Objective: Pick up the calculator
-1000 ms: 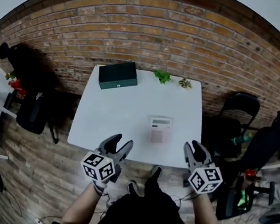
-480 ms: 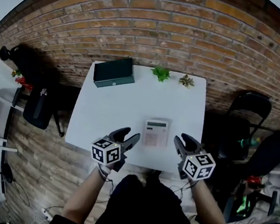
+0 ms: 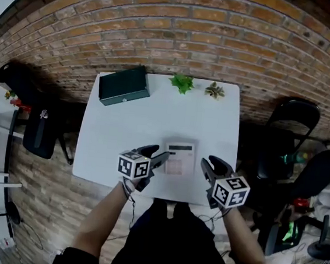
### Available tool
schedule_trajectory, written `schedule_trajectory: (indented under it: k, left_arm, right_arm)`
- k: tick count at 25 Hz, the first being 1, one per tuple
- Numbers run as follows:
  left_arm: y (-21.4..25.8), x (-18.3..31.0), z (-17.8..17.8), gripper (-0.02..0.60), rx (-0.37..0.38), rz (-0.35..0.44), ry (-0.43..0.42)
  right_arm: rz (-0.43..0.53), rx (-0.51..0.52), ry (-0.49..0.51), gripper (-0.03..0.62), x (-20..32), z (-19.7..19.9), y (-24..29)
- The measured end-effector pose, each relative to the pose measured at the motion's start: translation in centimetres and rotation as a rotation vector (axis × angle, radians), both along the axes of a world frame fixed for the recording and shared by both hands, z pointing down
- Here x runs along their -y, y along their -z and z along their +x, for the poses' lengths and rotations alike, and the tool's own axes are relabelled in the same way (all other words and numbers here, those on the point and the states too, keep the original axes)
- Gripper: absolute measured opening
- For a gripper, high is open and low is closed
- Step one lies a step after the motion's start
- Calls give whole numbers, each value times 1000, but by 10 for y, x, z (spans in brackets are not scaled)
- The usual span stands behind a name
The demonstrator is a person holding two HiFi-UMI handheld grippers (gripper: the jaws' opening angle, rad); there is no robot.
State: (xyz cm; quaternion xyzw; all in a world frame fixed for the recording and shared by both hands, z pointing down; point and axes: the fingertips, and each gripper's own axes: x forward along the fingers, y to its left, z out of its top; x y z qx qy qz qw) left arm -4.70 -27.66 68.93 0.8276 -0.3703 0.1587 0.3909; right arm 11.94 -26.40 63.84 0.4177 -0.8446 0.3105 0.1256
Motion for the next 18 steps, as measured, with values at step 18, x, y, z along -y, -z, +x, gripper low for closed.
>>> schedule_trajectory:
  k: [18]
  left_arm:
    - [-77,28,63,179,-33,-201,-376]
  right_arm:
    - [2,-13,-186,121,8,17,12]
